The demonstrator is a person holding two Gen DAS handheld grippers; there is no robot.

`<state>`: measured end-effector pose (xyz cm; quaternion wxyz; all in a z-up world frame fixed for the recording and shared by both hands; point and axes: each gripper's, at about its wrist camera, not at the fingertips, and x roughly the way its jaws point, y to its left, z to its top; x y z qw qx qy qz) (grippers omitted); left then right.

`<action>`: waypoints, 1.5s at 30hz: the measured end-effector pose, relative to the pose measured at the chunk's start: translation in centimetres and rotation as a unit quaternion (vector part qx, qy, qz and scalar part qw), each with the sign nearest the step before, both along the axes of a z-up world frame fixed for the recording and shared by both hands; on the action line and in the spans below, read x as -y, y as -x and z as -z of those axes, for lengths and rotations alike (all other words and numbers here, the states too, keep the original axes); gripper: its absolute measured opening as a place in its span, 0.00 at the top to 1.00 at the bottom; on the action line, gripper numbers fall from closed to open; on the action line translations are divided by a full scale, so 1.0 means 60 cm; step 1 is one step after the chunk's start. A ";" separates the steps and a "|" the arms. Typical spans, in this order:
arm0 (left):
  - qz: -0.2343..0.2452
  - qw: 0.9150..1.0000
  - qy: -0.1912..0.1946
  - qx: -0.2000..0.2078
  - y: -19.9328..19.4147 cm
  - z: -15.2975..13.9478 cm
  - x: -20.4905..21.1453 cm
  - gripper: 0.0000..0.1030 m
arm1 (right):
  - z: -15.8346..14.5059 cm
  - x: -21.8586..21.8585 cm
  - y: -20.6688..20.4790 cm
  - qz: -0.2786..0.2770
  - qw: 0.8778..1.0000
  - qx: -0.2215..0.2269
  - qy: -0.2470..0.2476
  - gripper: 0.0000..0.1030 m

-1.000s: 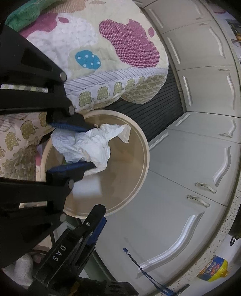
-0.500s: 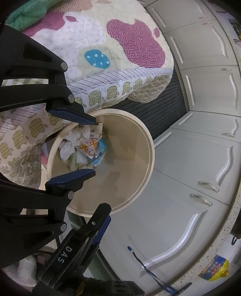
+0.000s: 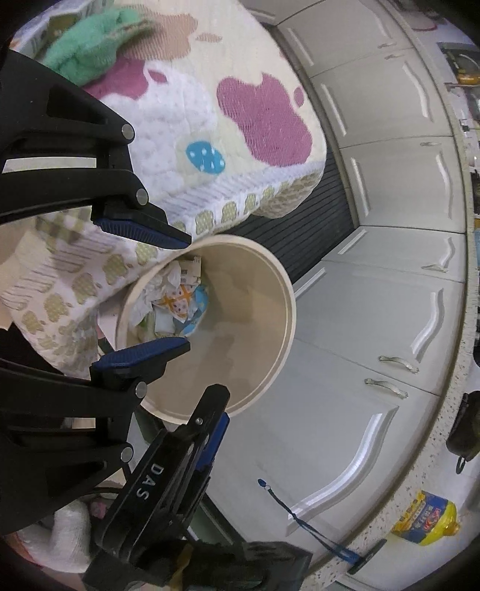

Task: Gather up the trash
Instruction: 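Return both tools from the bin to the table, then grasp the white barcode box with the left gripper while the right gripper grasps the green towel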

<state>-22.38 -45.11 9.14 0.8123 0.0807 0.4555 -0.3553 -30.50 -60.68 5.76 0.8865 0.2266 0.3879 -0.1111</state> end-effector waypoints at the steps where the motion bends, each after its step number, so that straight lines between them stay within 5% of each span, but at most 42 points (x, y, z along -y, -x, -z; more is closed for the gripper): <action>1: -0.001 1.000 -0.002 0.005 0.004 -0.004 -0.006 0.54 | -0.002 -0.003 0.000 -0.002 1.000 0.000 0.000 0.64; 14: -0.029 0.999 -0.010 0.033 0.038 -0.039 -0.131 0.54 | -0.020 -0.112 -0.024 -0.074 0.997 0.008 0.000 0.64; 28: -0.140 0.990 -0.022 0.013 -0.004 -0.047 -0.399 0.54 | -0.024 -0.280 -0.085 -0.189 0.982 0.010 -0.010 0.61; 36: -0.216 0.975 -0.048 -0.018 -0.053 -0.002 -0.532 0.54 | -0.023 -0.344 -0.116 -0.231 0.973 0.006 -0.003 0.61; 45: -0.231 0.970 -0.054 -0.043 -0.124 0.060 -0.548 0.54 | -0.014 -0.379 -0.142 -0.248 0.969 -0.007 -0.001 0.59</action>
